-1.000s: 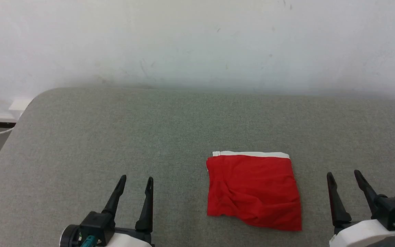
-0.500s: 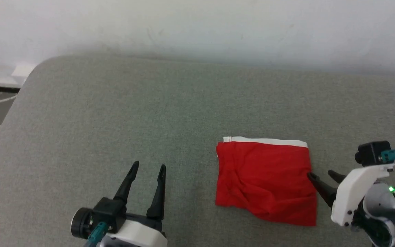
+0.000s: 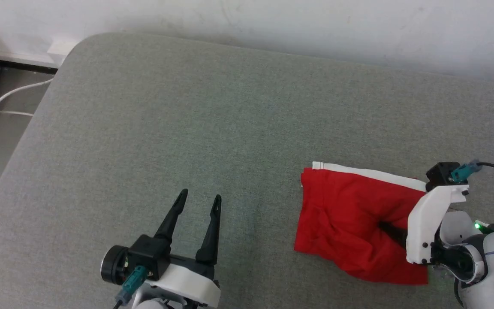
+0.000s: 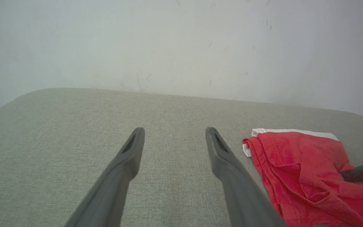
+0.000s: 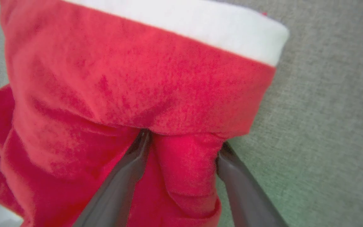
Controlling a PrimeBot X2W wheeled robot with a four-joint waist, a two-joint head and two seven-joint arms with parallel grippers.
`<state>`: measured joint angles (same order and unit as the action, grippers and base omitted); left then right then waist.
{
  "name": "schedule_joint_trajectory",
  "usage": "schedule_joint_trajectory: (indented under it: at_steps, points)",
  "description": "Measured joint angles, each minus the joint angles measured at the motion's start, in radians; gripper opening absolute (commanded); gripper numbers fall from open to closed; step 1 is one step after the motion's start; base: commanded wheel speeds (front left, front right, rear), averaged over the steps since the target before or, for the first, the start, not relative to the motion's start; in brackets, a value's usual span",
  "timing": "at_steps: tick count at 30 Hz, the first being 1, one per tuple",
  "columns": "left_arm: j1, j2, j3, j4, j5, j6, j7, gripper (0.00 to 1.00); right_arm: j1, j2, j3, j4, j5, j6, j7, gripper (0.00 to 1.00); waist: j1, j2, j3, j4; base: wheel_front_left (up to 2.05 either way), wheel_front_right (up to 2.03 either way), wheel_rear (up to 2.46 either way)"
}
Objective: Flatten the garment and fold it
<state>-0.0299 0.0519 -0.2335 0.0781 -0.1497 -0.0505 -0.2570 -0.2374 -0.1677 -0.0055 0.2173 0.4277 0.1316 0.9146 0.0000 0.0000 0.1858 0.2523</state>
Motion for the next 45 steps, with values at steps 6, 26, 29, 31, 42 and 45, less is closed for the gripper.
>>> schedule_joint_trajectory:
  at_steps: [6, 26, 29, 31, 42, 45]
  points:
    - [0.000, 0.000, -0.006, 0.008, 0.000, 0.008, 0.000, 1.00, -0.019, -0.020, 0.077, 0.043, -0.053, 0.000, -0.114, 0.00, 0.0000, 0.0000, -0.008, 0.014, 0.00, 0.00, 0.00]
    - [-0.029, -0.001, -0.156, 0.016, -0.008, -0.001, 0.000, 1.00, -0.259, -0.589, 0.697, -0.146, -0.039, 0.002, -0.124, 0.00, 0.0000, 0.0000, -0.060, -0.265, 0.00, 0.00, 0.00]
    - [-0.071, -0.001, -0.162, 0.010, -0.004, -0.001, 0.000, 1.00, -0.313, -0.668, 0.714, -0.128, -0.043, 0.001, -0.185, 0.00, 0.0000, 0.0000, -0.033, -0.310, 0.00, 0.00, 0.00]
    - [-0.098, -0.001, -0.163, 0.008, 0.001, -0.001, 0.000, 1.00, -0.335, -0.707, 0.709, -0.094, -0.049, 0.001, -0.233, 0.00, 0.0001, 0.0000, -0.006, -0.332, 0.00, 0.00, 0.00]
    - [-0.200, -0.001, -0.166, -0.005, 0.031, -0.019, 0.000, 1.00, -0.330, -0.809, 0.571, 0.162, -0.095, 0.001, -0.465, 0.00, 0.0003, 0.0000, 0.179, -0.372, 0.00, 0.00, 0.00]
    - [-0.216, -0.001, -0.165, -0.010, 0.037, -0.020, 0.000, 1.00, -0.315, -0.814, 0.496, 0.249, -0.114, 0.001, -0.513, 0.00, 0.0003, 0.0000, 0.226, -0.366, 0.00, 0.00, 0.00]
